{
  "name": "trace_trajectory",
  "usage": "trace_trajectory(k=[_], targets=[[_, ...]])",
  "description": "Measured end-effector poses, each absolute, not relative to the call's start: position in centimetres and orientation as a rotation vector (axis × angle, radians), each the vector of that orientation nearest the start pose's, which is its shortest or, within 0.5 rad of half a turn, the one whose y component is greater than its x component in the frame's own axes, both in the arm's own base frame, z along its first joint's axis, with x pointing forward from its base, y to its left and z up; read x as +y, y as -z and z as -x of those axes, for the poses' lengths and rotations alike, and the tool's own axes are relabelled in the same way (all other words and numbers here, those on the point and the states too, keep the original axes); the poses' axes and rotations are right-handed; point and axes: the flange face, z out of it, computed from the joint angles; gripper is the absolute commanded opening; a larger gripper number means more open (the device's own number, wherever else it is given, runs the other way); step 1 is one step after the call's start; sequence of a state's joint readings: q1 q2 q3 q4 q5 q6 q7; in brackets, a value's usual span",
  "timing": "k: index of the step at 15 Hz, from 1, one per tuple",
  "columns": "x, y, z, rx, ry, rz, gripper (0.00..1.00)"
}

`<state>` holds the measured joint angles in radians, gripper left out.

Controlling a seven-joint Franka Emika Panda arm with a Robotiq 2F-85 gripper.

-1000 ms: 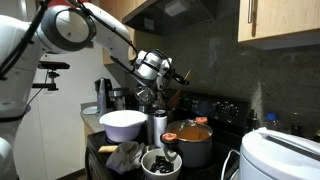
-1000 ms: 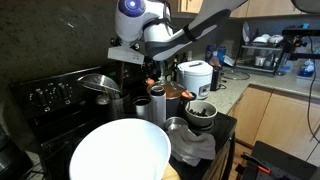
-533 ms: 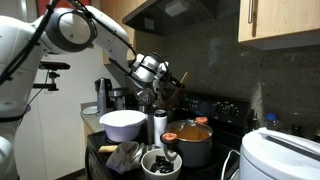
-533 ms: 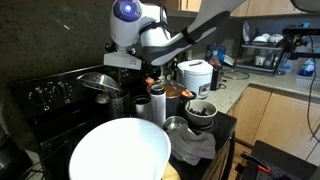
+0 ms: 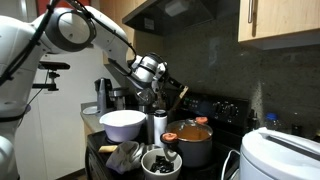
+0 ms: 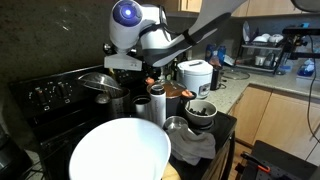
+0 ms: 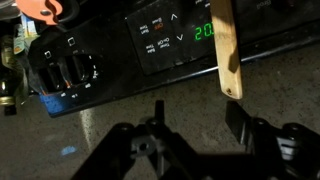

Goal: Use the wooden spatula to mix the contents of the bowl and put it back

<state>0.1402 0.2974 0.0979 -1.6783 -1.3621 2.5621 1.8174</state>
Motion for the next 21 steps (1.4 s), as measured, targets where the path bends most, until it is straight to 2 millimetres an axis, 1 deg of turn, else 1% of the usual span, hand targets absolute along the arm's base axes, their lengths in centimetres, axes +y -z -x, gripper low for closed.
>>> trace_trajectory(k=[1, 4, 6, 8, 11, 13, 16, 18, 21], targets=[[16.8, -48.7, -66.3, 0.82, 1.699, 2.63, 1.0], [15.8, -50.0, -66.2, 0.859, 1.734, 2.621, 1.0], [14.4, -51.6, -66.1, 0.904, 1.773, 2.629, 1.0], [12.7, -53.6, -65.7, 0.947, 1.804, 2.664, 1.0], [9.9, -56.3, -64.2, 0.999, 1.799, 2.747, 1.0], [7.9, -57.5, -62.8, 1.021, 1.743, 2.826, 1.0], [4.8, -58.4, -60.5, 1.041, 1.615, 2.961, 1.0], [2.6, -58.3, -58.7, 1.052, 1.497, 3.056, 1.0], [-0.6, -57.5, -55.8, 1.107, 1.319, 3.177, 1.0]])
